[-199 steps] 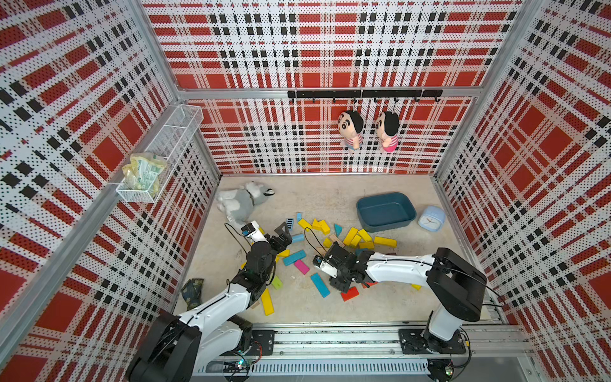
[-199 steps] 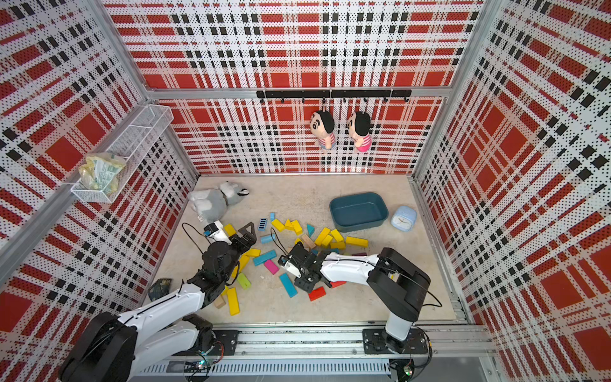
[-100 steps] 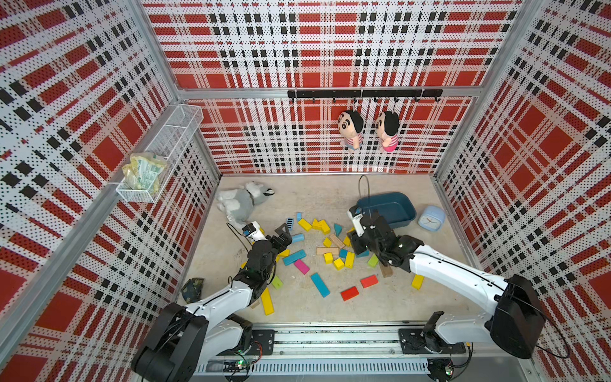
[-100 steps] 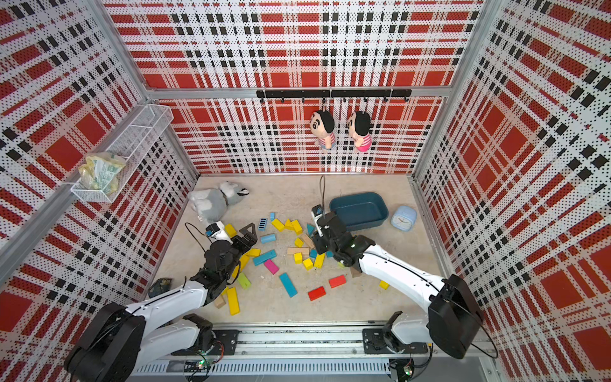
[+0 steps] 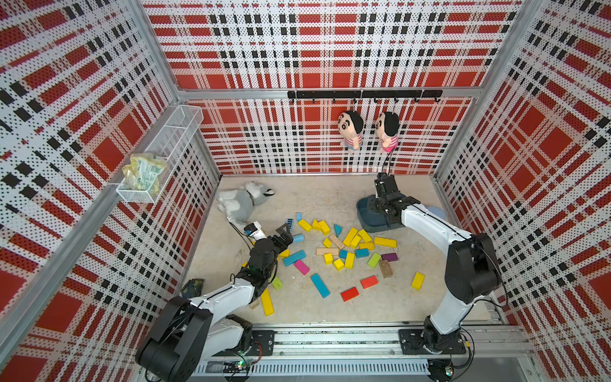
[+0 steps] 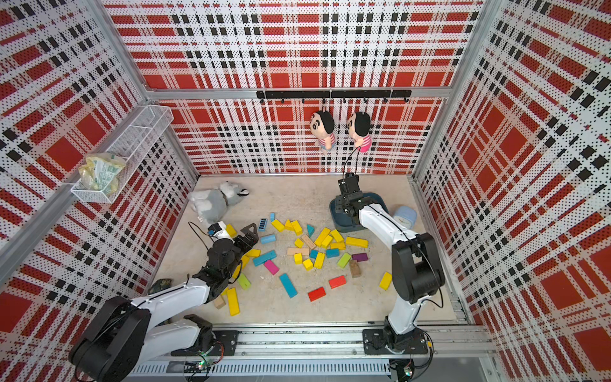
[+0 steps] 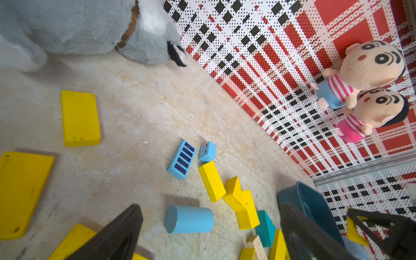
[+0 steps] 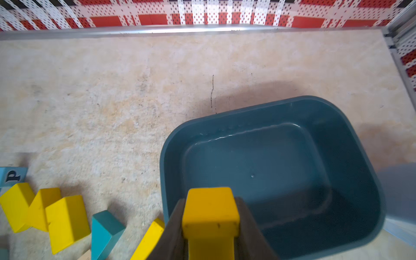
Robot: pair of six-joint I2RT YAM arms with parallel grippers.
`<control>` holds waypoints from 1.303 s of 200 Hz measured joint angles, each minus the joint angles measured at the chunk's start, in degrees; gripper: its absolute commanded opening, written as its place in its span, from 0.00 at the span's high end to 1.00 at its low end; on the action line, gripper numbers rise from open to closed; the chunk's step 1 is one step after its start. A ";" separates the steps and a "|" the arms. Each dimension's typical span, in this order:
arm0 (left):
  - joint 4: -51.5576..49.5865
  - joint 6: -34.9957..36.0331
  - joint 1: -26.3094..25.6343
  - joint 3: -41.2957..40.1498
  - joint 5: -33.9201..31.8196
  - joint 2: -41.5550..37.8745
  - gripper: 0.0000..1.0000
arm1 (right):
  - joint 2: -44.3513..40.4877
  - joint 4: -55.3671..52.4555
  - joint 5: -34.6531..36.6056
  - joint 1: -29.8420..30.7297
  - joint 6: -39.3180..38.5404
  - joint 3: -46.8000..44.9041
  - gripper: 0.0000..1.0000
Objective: Pick out the yellow building blocks
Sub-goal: Pick up the building block from the center of the board, then place the building block in the storage box.
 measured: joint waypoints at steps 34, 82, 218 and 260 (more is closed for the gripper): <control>0.07 -0.55 -1.18 0.35 -0.02 0.00 0.02 | 8.52 -1.22 -2.23 -0.11 -1.64 5.29 0.98; -0.39 -1.22 -4.07 1.36 0.02 0.02 0.02 | 15.82 -2.23 -3.76 -0.11 -3.32 6.97 0.84; -2.64 -2.29 -13.22 16.92 1.01 15.41 0.02 | 7.06 -1.90 -10.82 0.07 -2.58 5.51 0.36; -3.91 -2.67 -13.18 20.26 2.12 19.30 0.02 | 10.16 -1.42 -15.91 2.01 0.57 5.64 0.39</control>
